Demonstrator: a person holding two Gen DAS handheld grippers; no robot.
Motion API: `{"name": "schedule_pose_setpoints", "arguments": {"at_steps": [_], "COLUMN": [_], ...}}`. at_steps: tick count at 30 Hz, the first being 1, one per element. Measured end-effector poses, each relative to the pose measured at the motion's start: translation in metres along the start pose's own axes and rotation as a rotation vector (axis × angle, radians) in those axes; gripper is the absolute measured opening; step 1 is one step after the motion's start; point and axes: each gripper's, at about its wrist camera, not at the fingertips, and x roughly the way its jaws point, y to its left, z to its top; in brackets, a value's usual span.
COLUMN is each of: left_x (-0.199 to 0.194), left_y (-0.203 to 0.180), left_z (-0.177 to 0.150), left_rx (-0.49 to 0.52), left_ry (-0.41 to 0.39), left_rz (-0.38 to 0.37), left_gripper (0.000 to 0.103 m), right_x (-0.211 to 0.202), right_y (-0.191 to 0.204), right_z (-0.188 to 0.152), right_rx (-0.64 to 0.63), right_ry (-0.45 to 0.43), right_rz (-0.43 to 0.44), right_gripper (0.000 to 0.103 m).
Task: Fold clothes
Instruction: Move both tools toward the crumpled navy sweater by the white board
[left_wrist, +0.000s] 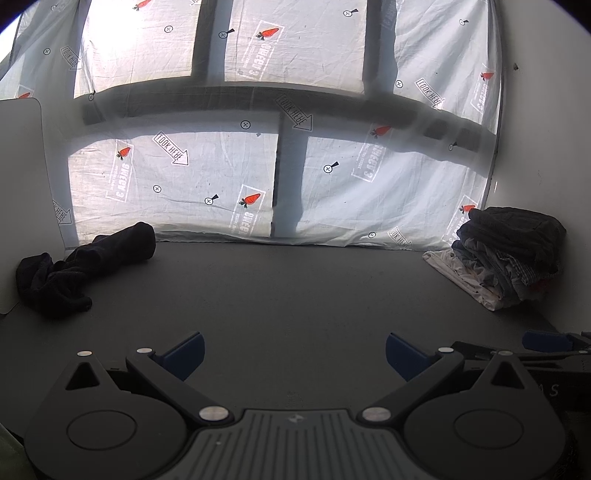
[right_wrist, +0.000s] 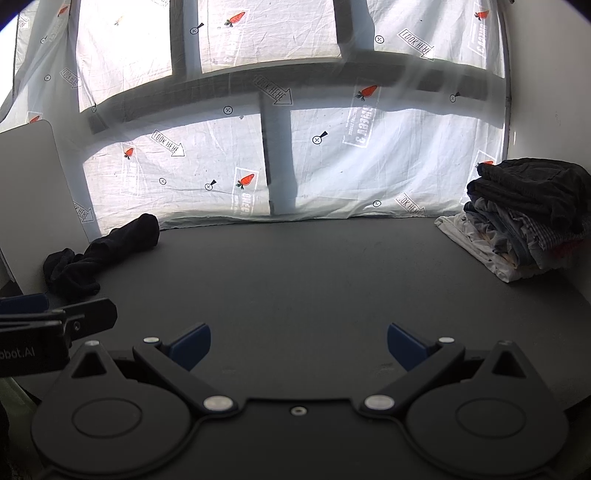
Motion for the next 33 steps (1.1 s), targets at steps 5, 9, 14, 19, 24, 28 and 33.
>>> {"name": "schedule_pose_setpoints", "arguments": {"at_steps": [5,9,14,19,24,28,33], "left_x": [0.019,0.046,0.08,0.11,0.139,0.149,0.164], "left_y": [0.001,-0.004,-0.007,0.01,0.042,0.076,0.123], "left_z": [-0.005,-0.002,0.012,0.039,0.061,0.064,0.057], "left_rx": [-0.026,-0.081,-0.094,-0.117,-0.252,-0.352,-0.47], "left_ry": [0.053,0.088,0.107,0.127,0.148,0.158,0.206], "left_rz": [-0.016,-0.049,-0.006,0.11,0.23,0.314,0.378], "left_gripper": [0.103,0.103,0.103,0.103,0.103,0.103,0.103], "right_x": [0.007,0.022,0.064,0.126,0.179,0.218,0.256], "right_y": [-0.008,-0.021,-0.036,-0.042,-0.04,-0.026,0.01], "right_z": [-0.009,-0.005,0.013,0.048,0.07,0.078,0.088], "right_rx": [0.005,-0.034,-0.089,-0.129,-0.155,-0.188,-0.238], "right_ry": [0.024,-0.002,-0.001,0.015,0.05,0.101,0.129], "right_rz": [-0.048,-0.092,-0.093,-0.066,-0.016,0.032,0.087], "right_gripper": [0.103,0.103,0.103,0.103,0.103,0.103,0.103]}}
